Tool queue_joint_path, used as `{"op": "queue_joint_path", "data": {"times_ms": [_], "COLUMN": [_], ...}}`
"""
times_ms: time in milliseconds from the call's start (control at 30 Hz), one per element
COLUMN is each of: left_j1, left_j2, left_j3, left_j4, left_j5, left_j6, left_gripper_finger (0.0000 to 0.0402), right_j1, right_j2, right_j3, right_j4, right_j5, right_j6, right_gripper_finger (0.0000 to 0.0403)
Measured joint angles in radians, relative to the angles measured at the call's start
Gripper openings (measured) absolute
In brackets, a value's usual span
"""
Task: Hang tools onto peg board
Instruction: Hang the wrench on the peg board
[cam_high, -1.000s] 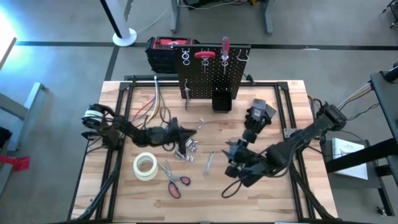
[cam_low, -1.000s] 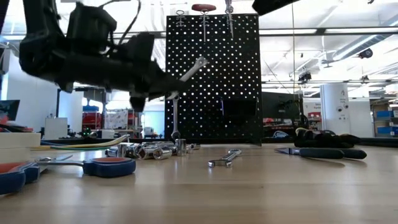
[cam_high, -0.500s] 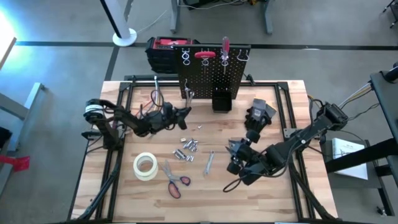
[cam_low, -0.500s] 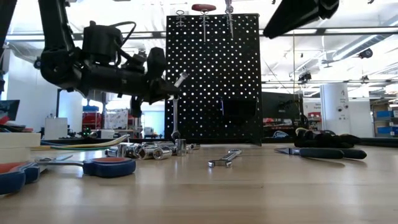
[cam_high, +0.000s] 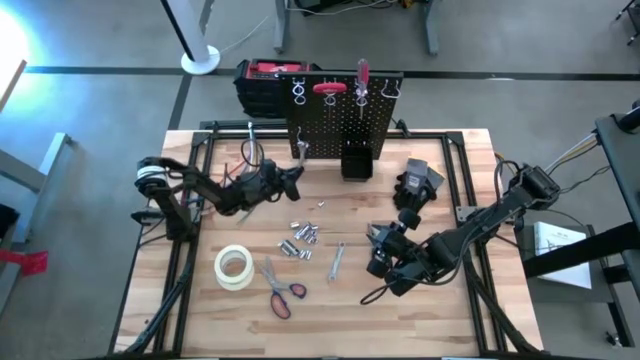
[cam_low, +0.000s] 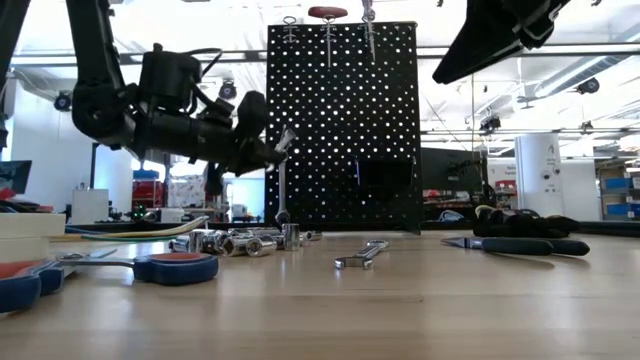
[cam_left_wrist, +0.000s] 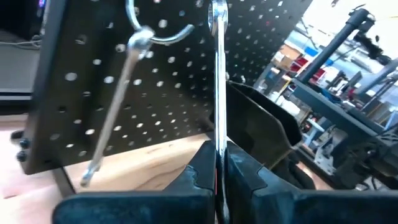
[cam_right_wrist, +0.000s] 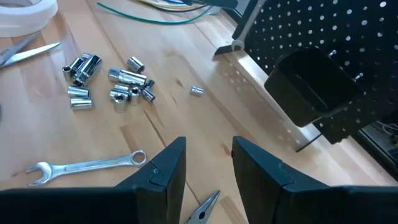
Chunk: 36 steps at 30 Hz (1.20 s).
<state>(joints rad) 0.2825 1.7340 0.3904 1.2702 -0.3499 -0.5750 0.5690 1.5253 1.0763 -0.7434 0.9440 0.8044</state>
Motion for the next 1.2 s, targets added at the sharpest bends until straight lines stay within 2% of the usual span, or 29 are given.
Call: {"op": "queue_joint_path", "data": {"times_ms": [200, 433, 833, 1200], "left_j1": [0.020, 0.050, 0.045, 0.041], "left_j2": [0.000, 0.000, 0.000, -0.001], "left_j3": [0.000, 0.002, -0.001, -0.064], "left_j4": [-0.004, -0.017, -0.019, -0.013], "left_j5": [0.003, 0.054, 0.064, 0.036], "left_j6": [-0.022, -0.062, -0.107, -0.144], "left_gripper_finger": [0.0000, 0.0000, 0.0000, 0.0000], "right_j1": [0.000, 0.000, 0.000, 0.000], "right_j2": [0.000, 0.000, 0.000, 0.000], "right_j3": [0.000, 0.000, 0.000, 0.000], "right_j4": [0.000, 0.000, -0.003, -0.004], "right_j5": [0.000, 0.000, 0.000, 0.000], "right_j6": [-0.001, -0.002, -0.010, -0.028], "right_gripper_finger": [0.0118, 0.0118, 0.0114, 0.0108]}}
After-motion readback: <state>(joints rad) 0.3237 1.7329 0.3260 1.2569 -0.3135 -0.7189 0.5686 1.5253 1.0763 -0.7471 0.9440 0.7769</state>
